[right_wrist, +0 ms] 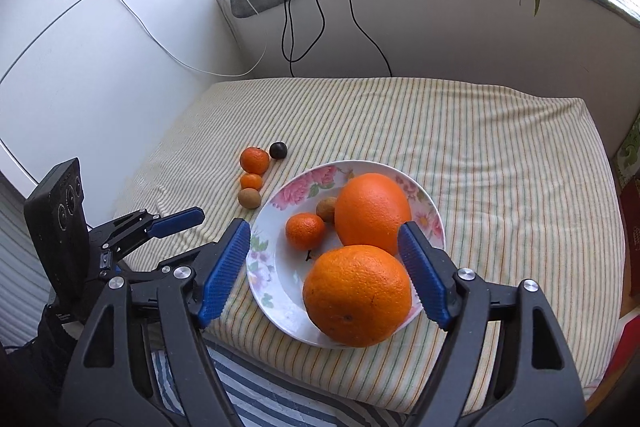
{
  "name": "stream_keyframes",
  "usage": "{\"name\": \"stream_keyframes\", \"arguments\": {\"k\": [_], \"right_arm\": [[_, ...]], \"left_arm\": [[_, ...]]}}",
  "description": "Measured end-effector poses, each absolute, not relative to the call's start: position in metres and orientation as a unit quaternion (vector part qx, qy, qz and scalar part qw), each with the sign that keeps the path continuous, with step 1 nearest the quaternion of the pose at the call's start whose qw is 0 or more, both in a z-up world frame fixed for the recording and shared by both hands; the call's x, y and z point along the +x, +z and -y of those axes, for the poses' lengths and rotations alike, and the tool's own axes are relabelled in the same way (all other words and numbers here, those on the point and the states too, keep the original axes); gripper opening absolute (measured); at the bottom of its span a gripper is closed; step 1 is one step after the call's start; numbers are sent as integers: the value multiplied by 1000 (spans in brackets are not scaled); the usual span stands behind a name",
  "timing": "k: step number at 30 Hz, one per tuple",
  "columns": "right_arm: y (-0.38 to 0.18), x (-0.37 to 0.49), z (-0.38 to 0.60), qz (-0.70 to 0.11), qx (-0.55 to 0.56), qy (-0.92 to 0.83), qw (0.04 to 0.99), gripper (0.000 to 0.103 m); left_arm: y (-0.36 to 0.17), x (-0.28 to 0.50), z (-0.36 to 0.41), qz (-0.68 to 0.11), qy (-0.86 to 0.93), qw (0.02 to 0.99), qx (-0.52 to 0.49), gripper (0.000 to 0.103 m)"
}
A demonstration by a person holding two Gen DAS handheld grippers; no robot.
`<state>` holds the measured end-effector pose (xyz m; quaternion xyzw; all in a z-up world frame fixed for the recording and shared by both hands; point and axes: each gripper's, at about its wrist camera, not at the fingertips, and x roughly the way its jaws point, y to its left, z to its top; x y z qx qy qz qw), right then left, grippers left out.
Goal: Organize fruits
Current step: 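Open the right tool and withdraw it from the orange, then move both tools to the tangerine and small orange on the cloth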
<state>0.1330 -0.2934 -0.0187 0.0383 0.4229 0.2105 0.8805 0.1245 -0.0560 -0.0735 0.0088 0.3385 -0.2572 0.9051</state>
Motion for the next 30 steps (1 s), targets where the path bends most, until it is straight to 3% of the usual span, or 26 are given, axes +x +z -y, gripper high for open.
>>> {"name": "stream_keyframes", "arguments": {"k": [11,15,22,25,30], "right_arm": [[-19,183,246,-453,44,239,858,79],[-27,202,228,-471,48,246,846,68],[-42,229,198,-499,42,247,830,64],[-50,245,188,-516,43,240,821,56],[-62,267,175,-533,47,237,811,52]], "left_arm": [[-87,149,22,-351,-229,908,-14,53],[-91,160,16,-355,-225,907,-21,48],[-93,179,6,-360,-225,905,-35,44],[-98,187,5,-367,-227,901,-40,41],[-106,201,3,-378,-228,896,-49,37]]}}
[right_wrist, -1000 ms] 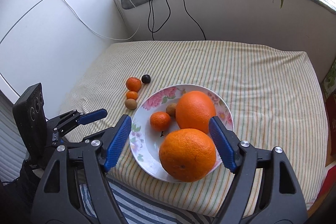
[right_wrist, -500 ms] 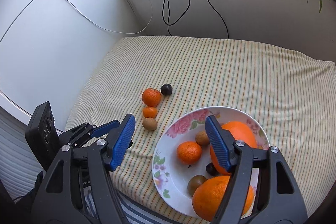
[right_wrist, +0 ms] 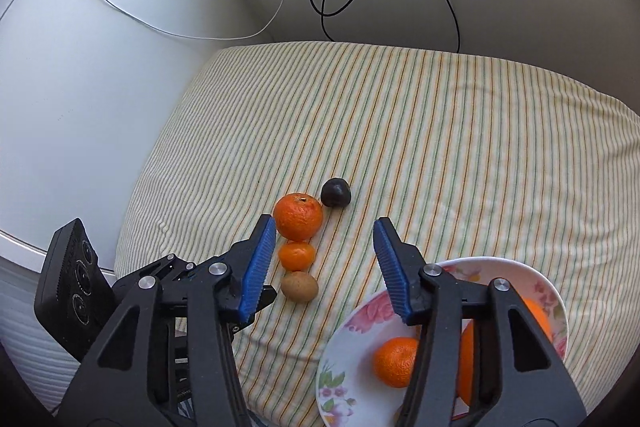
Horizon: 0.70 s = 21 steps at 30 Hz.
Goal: Organize fruits
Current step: 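Move both tools to the tangerine and small orange on the cloth, then grasp the tangerine with the right tool while the left tool grasps the small orange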
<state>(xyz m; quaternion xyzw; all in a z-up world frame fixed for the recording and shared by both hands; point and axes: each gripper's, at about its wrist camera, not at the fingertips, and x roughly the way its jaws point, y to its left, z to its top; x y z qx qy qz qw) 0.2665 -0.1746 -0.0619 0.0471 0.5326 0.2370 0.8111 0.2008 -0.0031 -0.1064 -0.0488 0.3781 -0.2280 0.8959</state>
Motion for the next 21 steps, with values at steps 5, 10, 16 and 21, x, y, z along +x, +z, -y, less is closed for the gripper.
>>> {"name": "stream_keyframes", "arguments": {"k": [5,10,16,21], "right_arm": [[-74,278,157,-547,41,241,801,51],[-83,285,142,-557,32,239,795,51],[-95,291,129,-567,28,238,788,50],[-101,295,124,-573,32,236,784,46]], "left_arm": [[-111,210,2,-385,-229,893,-49,37],[-113,218,4,-392,-236,887,-53,37],[-113,224,6,-396,-245,883,-60,34],[-112,226,4,-399,-252,878,-79,34]]}}
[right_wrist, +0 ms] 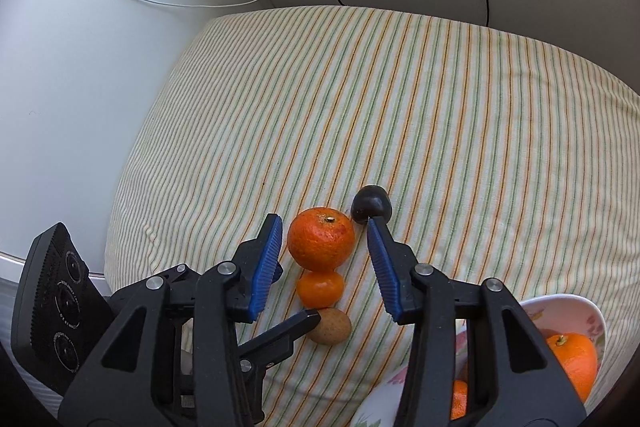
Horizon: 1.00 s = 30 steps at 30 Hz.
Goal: Organize fruits
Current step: 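Grasp the tangerine with the right tool while the left tool grasps the small orange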
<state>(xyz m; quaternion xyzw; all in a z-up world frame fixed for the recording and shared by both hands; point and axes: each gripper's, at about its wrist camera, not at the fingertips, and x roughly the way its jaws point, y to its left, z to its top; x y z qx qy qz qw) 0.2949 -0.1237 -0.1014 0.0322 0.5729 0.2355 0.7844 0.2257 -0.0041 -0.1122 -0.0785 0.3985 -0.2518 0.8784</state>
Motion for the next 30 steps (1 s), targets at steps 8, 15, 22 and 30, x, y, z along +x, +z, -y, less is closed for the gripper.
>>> {"name": "stream_keyframes", "arguments": {"k": [8,15,22,30], "right_arm": [[-110,300,112,-583,20,234,778,45],[-118,307,106,-590,21,229,774,45],[-121,311,103,-593,22,235,770,41],[-123,311,98,-597,11,232,768,42]], "left_arm": [[-115,234,8,-419,-264,863,-101,34],[-119,251,20,-438,-265,852,-110,34],[-123,251,16,-432,-266,854,-117,24],[-121,241,21,-423,-267,860,-103,21]]}}
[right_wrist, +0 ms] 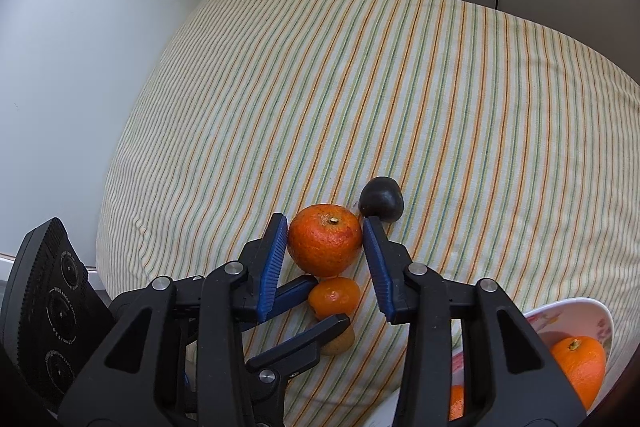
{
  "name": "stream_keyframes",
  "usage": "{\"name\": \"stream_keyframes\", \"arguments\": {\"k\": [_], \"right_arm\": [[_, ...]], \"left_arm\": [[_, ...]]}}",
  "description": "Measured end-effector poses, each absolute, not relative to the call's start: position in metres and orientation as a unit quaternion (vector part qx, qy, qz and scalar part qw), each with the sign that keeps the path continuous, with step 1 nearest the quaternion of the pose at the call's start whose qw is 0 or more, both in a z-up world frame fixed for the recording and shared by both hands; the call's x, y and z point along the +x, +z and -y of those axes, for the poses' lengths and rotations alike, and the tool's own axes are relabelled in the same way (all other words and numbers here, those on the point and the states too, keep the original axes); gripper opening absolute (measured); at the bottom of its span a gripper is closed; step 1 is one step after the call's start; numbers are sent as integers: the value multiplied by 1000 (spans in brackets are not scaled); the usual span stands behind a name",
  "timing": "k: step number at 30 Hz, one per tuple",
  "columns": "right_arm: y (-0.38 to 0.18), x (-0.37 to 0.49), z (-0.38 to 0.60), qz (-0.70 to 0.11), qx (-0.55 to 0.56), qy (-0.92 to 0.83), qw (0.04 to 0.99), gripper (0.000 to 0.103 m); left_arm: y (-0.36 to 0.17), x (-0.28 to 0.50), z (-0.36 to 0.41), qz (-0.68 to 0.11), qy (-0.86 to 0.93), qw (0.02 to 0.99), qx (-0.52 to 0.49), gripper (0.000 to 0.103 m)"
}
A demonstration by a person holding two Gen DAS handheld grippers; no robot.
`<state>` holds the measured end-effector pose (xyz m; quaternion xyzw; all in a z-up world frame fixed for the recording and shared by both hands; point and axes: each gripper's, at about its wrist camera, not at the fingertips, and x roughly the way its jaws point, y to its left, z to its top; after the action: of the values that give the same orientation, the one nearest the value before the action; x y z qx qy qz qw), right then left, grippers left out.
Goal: Organize fruits
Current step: 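Grasp the tangerine with the right tool while the left tool grasps the small orange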
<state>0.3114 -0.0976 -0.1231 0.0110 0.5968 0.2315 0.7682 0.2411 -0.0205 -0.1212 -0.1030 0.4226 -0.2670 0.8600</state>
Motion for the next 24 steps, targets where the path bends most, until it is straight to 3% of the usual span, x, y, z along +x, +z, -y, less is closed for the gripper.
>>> {"name": "stream_keyframes", "arguments": {"k": [24], "right_arm": [[-68,270,142,-527,23,244,814,40]], "left_arm": [[-92,204,-1,-391,-269,873,-111,20]]}}
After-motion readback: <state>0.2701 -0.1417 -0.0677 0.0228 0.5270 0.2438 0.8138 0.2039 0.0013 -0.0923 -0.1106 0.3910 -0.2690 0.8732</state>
